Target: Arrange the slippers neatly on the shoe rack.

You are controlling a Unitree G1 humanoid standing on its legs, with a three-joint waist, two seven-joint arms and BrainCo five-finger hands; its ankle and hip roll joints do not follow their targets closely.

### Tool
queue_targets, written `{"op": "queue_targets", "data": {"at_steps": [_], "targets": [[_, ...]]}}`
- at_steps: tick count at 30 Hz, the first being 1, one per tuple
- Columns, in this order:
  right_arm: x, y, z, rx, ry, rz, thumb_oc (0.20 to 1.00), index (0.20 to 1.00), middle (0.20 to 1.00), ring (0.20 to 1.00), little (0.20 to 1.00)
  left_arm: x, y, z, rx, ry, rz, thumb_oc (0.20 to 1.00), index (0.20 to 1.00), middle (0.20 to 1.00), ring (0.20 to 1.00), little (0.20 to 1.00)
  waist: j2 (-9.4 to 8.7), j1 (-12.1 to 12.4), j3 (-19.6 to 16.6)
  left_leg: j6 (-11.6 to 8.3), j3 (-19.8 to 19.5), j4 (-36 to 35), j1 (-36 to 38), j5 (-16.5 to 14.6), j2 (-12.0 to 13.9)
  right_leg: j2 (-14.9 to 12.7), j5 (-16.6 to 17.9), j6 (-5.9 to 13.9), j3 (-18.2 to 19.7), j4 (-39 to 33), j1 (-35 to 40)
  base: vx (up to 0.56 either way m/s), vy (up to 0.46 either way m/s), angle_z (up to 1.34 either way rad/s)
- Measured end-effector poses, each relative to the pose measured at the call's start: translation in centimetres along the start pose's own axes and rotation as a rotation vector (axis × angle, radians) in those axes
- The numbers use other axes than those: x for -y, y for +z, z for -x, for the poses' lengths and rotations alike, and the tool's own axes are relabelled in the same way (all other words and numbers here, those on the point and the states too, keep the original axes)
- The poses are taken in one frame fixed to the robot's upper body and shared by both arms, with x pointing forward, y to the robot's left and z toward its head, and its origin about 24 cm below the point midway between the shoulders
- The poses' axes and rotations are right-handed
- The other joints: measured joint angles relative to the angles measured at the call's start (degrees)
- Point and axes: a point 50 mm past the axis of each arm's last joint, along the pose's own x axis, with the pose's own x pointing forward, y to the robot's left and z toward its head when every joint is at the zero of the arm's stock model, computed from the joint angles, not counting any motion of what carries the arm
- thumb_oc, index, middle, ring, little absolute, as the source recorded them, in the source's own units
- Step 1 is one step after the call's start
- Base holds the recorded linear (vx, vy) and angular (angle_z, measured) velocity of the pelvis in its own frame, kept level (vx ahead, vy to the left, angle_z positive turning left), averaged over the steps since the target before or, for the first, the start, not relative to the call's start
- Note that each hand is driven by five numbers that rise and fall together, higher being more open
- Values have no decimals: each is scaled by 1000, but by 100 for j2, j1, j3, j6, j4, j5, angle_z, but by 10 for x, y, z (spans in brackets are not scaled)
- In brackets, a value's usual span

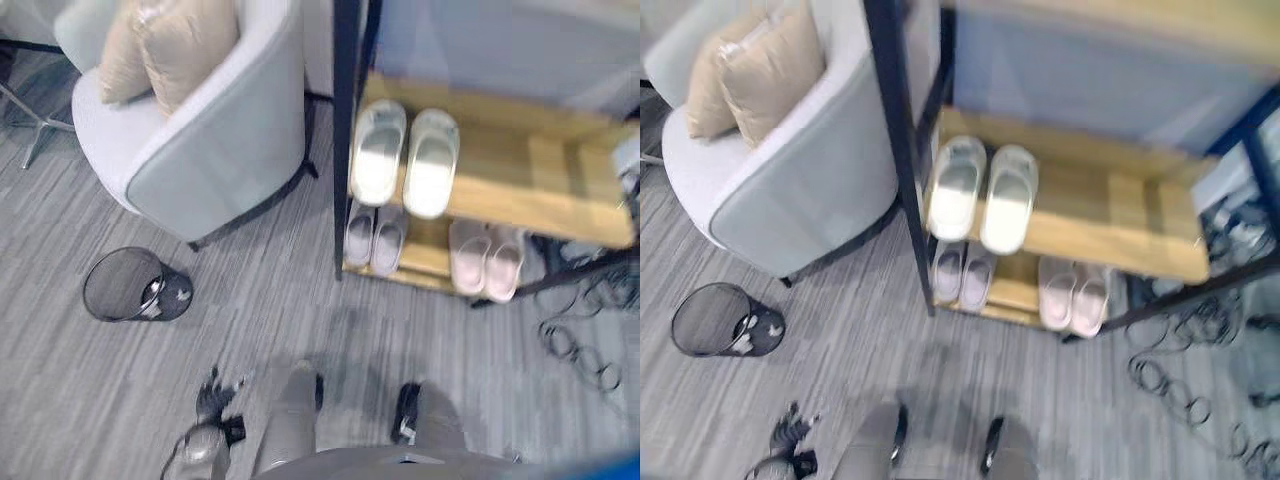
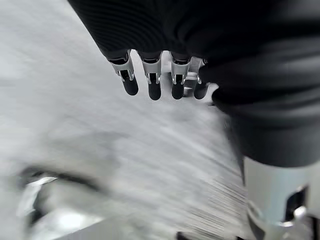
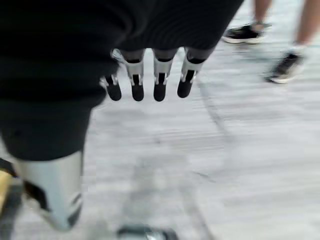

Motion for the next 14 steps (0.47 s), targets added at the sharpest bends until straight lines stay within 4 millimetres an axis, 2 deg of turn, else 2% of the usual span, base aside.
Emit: {"op": "queue_targets", "data": {"at_steps": [1,2,3,4,5,6,7,8,10,11,13,14], "targets": [[-10,-8,2,-31,32,0,1000,1000,1000,1000,1000,0,-16,4,-71,14,-4,1000,1000,1000,1000,1000,-78,14,-44,38,25,-417,415,117,-63,59,55,41,-16,-567,490,259,-87,2],[-19,-14,5,-48,65,25,1000,1000,1000,1000,1000,-5,-31,10,-132,54,0,1000,1000,1000,1000,1000,39,-17,9,8,11,-885,1073,336,-107,94,292,99,-88,-1103,1160,251,-75,-6],[-17,-22,6,-63,73,24,1000,1000,1000,1000,1000,1,-38,14,-154,45,7,1000,1000,1000,1000,1000,63,3,-60,44,-31,-1050,1396,401,-74,79,424,111,-93,-1174,1409,336,-79,-11],[-17,-23,6,-66,82,20,1000,1000,1000,1000,1000,1,-42,16,-164,44,-10,1000,1000,1000,1000,1000,137,37,-108,127,-45,-1179,1576,216,-113,65,359,120,-88,-1314,1565,385,-41,-16],[-19,-27,7,-86,91,3,1000,1000,1000,1000,1000,-2,-47,18,-188,53,-23,1000,1000,1000,1000,1000,102,32,-122,97,-19,-1414,1872,348,-168,84,420,251,-84,-1727,1956,266,-9,-20],[-22,-42,11,-151,93,-21,1000,1000,1000,1000,1000,-9,-63,26,-248,64,-79,1000,1000,1000,1000,1000,128,-43,-173,49,-9,-2182,2606,654,-133,186,762,264,-131,-2510,2678,283,-11,-22],[-22,-57,14,-192,91,0,1000,1000,1000,1000,1000,-14,-65,27,-248,28,-200,1000,1000,1000,1000,1000,23,-33,-263,29,56,-2697,2983,882,-152,210,893,302,-101,-2956,2964,156,-26,-17],[-24,-55,14,-189,102,2,1000,1000,1000,1000,1000,-9,-59,23,-225,-2,-240,1000,1000,1000,1000,1000,64,-34,-295,14,56,-2638,2886,840,-138,228,874,292,-85,-2935,2888,128,-20,-14],[-30,-54,15,-188,120,16,1000,1000,1000,1000,1000,-8,-56,22,-218,-11,-271,1000,1000,1000,1000,1000,68,-44,-330,-47,79,-2911,3027,1045,-50,333,1106,257,-58,-3250,3020,97,-38,-10],[-30,-53,15,-186,122,29,1000,1000,1000,1000,1000,-7,-54,20,-218,-9,-272,1000,1000,1000,1000,1000,107,-64,-304,-59,73,-2988,3101,1086,-34,345,1126,245,-56,-3295,3083,111,-39,-10],[-23,-52,13,-190,116,77,1000,1000,1000,1000,1000,-6,-54,20,-220,0,-270,1000,1000,1000,1000,1000,114,-4,-330,-93,128,-3540,3597,1302,4,428,1334,230,-36,-3831,3518,69,-30,-12],[-23,-57,14,-219,128,83,1000,1000,1000,1000,1000,-5,-51,19,-215,-3,-266,1000,1000,1000,1000,1000,136,5,-357,-105,141,-3681,3681,1354,30,456,1383,211,-39,-3934,3605,54,-32,-13]]}}
